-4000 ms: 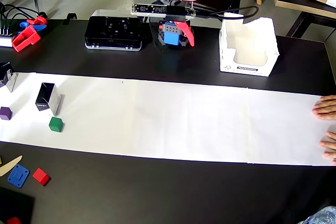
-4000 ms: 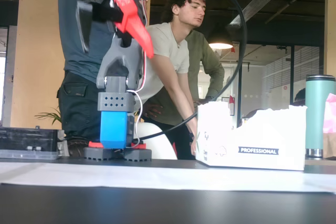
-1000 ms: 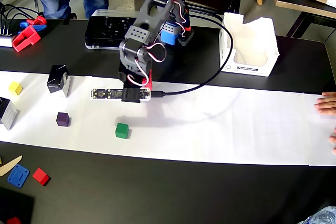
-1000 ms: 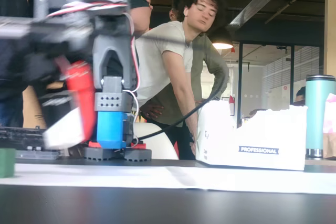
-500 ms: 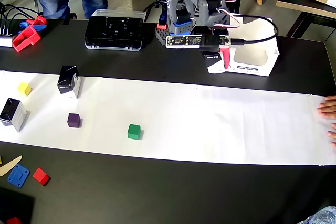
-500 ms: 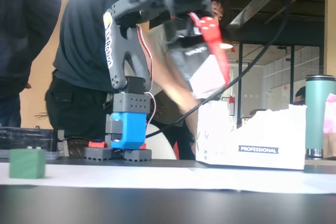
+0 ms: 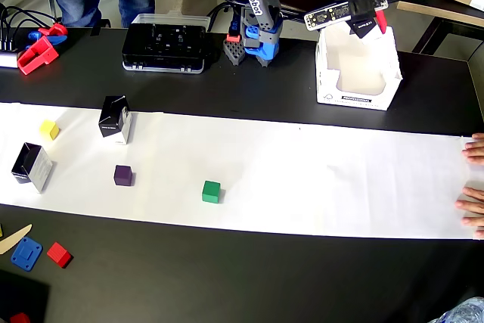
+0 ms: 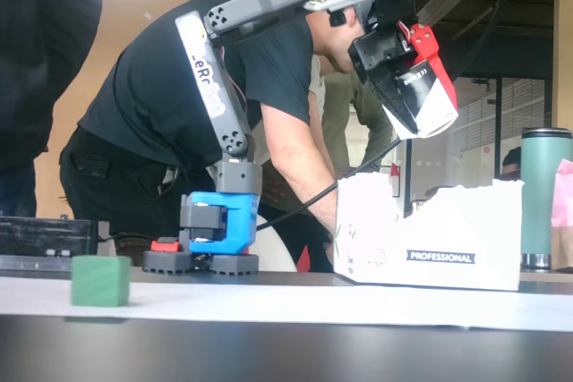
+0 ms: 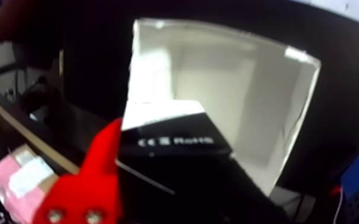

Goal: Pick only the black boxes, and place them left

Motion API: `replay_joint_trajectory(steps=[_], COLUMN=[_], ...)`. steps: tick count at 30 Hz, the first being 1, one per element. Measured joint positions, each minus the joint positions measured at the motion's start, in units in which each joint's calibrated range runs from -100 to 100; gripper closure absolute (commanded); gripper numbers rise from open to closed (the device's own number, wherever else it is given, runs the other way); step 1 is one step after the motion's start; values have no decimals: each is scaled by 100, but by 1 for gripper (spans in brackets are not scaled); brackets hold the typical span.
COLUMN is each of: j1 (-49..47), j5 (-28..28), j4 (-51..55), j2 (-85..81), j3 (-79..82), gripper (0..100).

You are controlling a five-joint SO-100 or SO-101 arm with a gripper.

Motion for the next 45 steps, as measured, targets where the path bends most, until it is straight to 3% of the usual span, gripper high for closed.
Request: replay_joint_trajectory(steps=[9,15,20,24,29,35,45], j1=[-508,-517,-517,-526,-341,1246,5325], j5=[-381,-396,-396,-147,523,1626,3609], j4=[439,769,938,946,1123,1292,1318], j2=[1321,2166,2289,2289,2149,886,-615], j3=[-1112,-1536,-1536,-1536,-1536,-971,-335], gripper=[89,70,62,55,54,54,54])
